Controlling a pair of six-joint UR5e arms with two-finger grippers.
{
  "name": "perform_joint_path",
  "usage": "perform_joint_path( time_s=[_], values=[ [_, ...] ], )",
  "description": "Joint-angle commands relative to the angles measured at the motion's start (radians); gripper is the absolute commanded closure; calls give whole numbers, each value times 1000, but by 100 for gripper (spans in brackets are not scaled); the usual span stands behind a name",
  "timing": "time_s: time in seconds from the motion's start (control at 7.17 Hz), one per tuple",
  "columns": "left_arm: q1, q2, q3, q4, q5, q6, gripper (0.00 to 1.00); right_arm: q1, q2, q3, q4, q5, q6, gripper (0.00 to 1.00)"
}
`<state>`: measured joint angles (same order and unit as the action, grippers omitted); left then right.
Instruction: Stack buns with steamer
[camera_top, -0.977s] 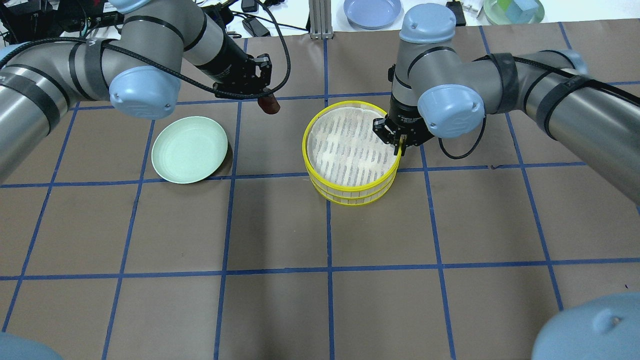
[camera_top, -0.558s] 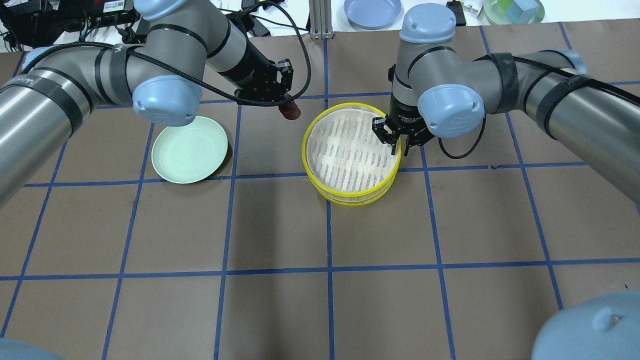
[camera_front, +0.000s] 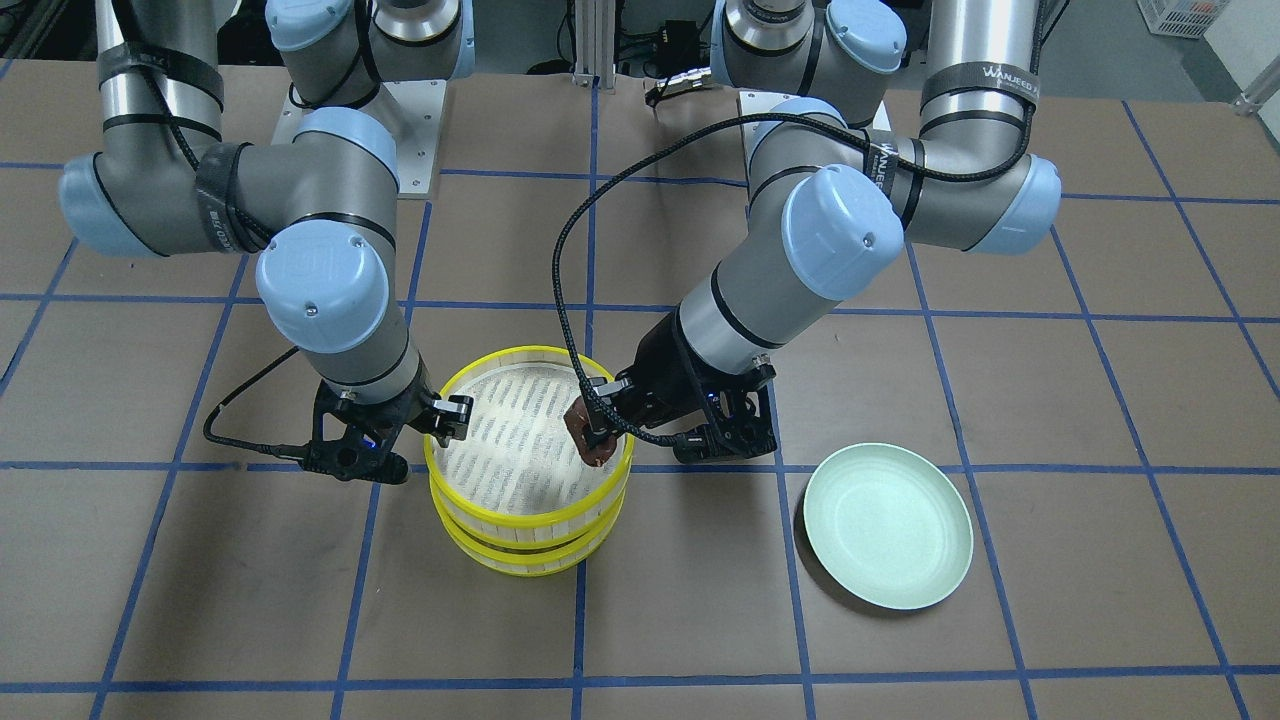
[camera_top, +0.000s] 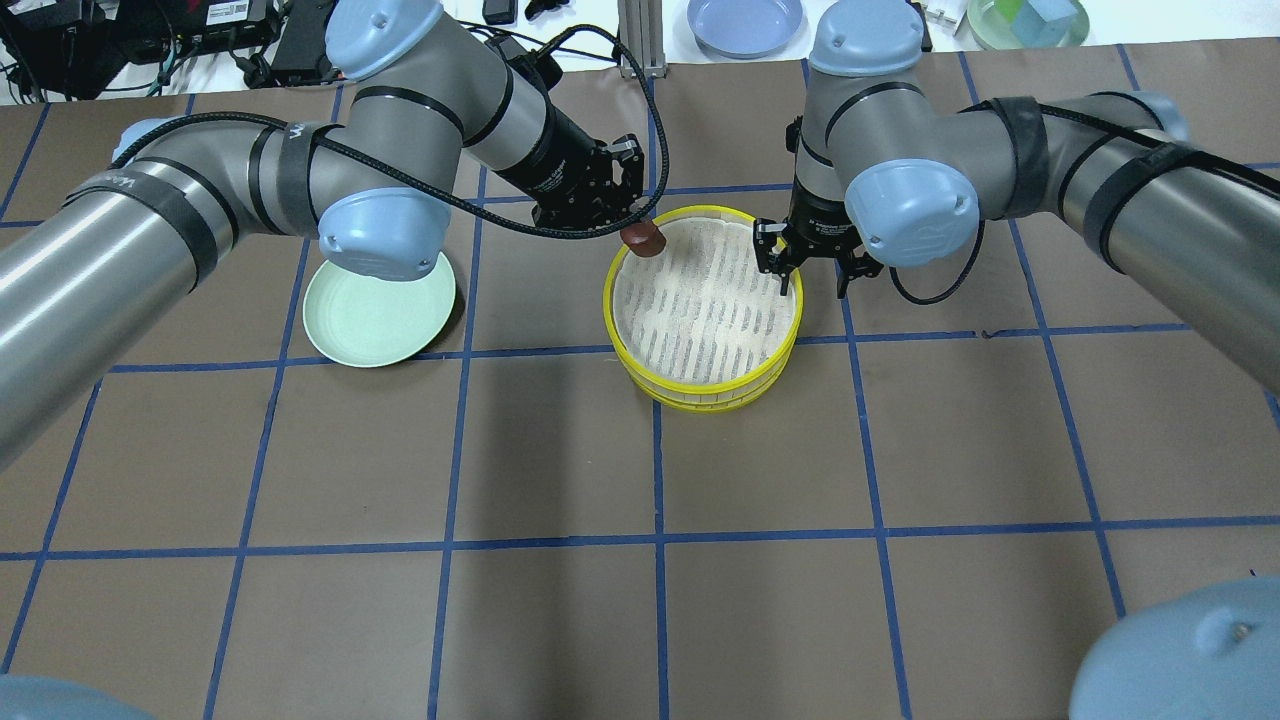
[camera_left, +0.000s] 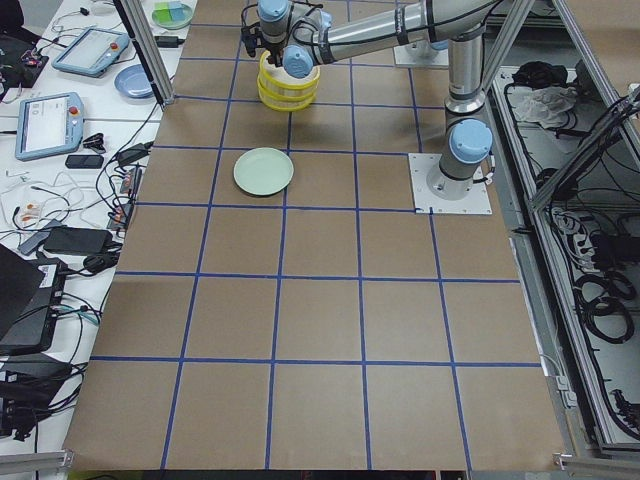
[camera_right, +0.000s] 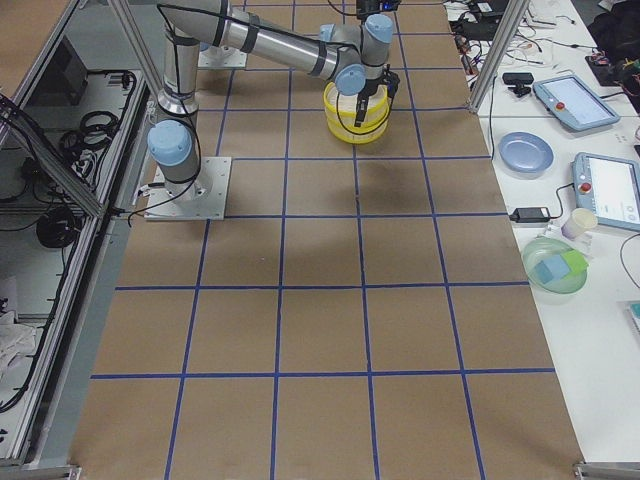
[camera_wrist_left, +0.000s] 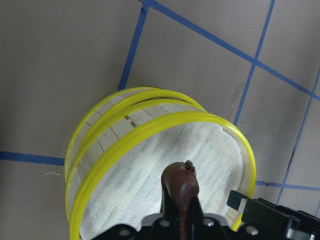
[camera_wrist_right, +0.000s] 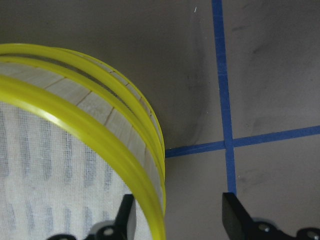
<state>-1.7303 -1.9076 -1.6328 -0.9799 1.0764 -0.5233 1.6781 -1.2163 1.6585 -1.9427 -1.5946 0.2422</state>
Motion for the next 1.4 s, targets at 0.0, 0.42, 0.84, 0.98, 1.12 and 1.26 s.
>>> perform_joint_path(
  time_s=[0.0, 0.42, 0.84, 0.98, 1.12, 1.26],
  values=[
    [0, 1, -28, -2, 0, 11, 100, -12, 13, -17, -2, 2, -9, 31],
    [3, 19, -21, 9, 0, -1, 100, -12, 29, -26, -61, 10, -5, 26],
    [38, 41, -9, 6, -3, -84, 100, -14, 35, -40, -62, 13, 5, 23],
    [38, 42, -2, 7, -3, -90, 100, -14, 40, -40, -62, 13, 8, 20],
    [38, 44, -2, 7, -3, -96, 100, -14, 50, -40, -64, 13, 8, 17],
    [38, 47, -2, 7, -1, -118, 100, -14, 43, -42, -79, 15, 8, 1]
  ],
)
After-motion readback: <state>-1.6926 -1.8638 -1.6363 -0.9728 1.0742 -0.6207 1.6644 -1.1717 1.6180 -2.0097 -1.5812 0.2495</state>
